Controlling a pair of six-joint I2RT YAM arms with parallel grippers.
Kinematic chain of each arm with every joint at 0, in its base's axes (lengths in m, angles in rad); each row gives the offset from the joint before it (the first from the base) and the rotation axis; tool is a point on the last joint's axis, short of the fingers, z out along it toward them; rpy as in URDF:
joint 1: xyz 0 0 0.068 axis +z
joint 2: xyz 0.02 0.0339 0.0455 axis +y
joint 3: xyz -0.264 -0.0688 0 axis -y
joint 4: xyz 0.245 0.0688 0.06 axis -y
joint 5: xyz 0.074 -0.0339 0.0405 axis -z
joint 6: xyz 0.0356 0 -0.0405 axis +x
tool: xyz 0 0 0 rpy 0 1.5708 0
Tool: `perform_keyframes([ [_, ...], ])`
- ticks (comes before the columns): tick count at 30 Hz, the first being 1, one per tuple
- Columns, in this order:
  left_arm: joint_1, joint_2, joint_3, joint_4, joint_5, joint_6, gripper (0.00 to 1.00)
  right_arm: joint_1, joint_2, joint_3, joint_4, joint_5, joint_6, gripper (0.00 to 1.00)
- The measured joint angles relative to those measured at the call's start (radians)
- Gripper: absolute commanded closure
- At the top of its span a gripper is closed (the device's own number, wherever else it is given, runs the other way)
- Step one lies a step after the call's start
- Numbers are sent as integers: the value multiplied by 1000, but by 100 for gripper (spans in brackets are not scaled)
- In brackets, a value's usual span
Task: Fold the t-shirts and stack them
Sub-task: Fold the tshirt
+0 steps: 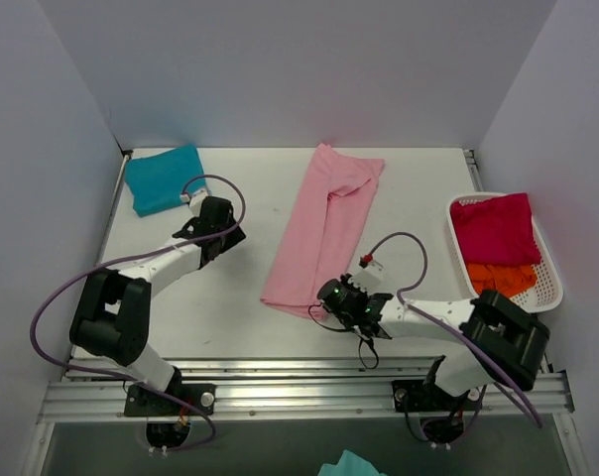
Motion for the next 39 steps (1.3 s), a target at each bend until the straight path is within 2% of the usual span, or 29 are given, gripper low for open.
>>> perform_keyframes([
  [5,-79,-19,-50,-3,10,-17,43,-41,-229,-63,-214,92,73,94],
  [7,-117,-29,-72,-7,10,-25,43,-58,-321,-98,-283,117,102,87],
  [8,-144,-34,-80,-8,12,-29,43,-69,-360,-114,-311,125,114,77],
  [9,-175,-40,-86,-10,14,-33,43,-79,-392,-130,-332,129,123,44],
  [11,-235,-46,-87,-10,22,-38,42,-97,-440,-159,-367,137,130,19],
  [12,-263,-47,-87,-8,28,-40,42,-102,-449,-166,-381,138,129,12],
  [20,-422,-41,-75,-14,43,-39,42,-106,-434,-171,-396,136,101,12],
  [32,-494,90,-48,-12,135,-3,42,-106,-282,-167,-261,134,41,15],
  [39,-536,99,-37,-8,179,18,42,-123,-209,-145,-166,143,4,16],
])
